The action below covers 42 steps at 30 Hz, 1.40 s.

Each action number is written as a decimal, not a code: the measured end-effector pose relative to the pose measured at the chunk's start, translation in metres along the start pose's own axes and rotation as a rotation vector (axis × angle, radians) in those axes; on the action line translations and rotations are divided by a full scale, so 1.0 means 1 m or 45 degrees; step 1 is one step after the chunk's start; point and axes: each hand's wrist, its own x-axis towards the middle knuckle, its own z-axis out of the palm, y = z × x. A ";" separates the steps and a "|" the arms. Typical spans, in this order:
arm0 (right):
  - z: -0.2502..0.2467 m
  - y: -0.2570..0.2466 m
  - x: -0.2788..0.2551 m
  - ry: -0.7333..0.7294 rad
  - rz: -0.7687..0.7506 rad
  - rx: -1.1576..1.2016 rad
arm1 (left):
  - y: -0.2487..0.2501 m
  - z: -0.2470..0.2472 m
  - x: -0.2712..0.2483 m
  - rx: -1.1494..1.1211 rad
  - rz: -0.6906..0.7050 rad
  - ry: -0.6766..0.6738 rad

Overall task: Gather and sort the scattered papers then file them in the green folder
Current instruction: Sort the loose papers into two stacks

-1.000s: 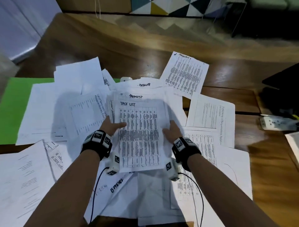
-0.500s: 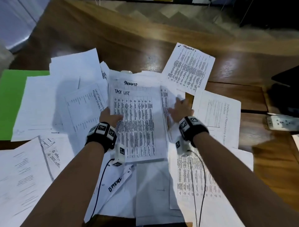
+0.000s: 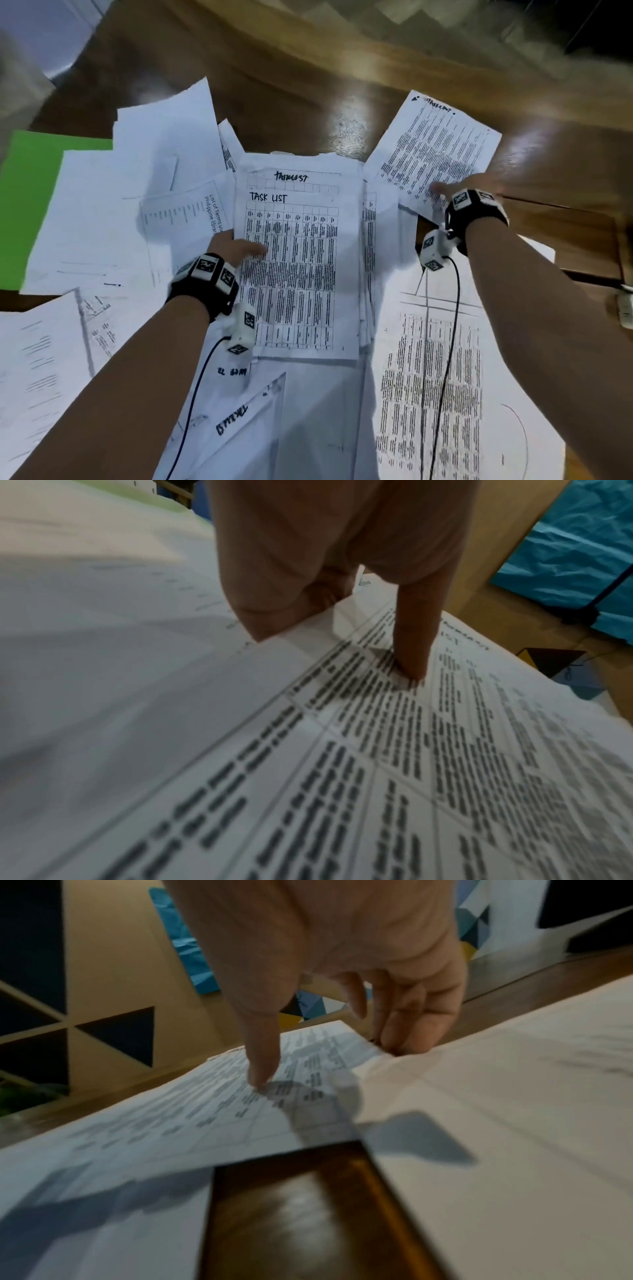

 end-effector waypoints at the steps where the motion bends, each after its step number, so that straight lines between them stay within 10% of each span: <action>1: -0.005 -0.007 -0.015 -0.009 0.009 0.023 | -0.001 0.001 0.000 0.000 0.001 -0.001; 7: -0.019 -0.023 -0.054 -0.219 -0.156 0.317 | -0.002 -0.001 -0.001 -0.078 0.021 -0.037; 17: -0.078 -0.004 -0.079 0.179 -0.164 0.732 | -0.004 -0.004 -0.024 -0.032 0.283 -0.072; 29: -0.051 0.200 -0.137 -0.148 0.131 0.299 | -0.010 0.000 -0.056 0.134 0.428 0.094; 42: -0.036 0.206 -0.122 -0.141 0.293 -0.041 | -0.048 -0.001 -0.064 0.235 0.322 0.063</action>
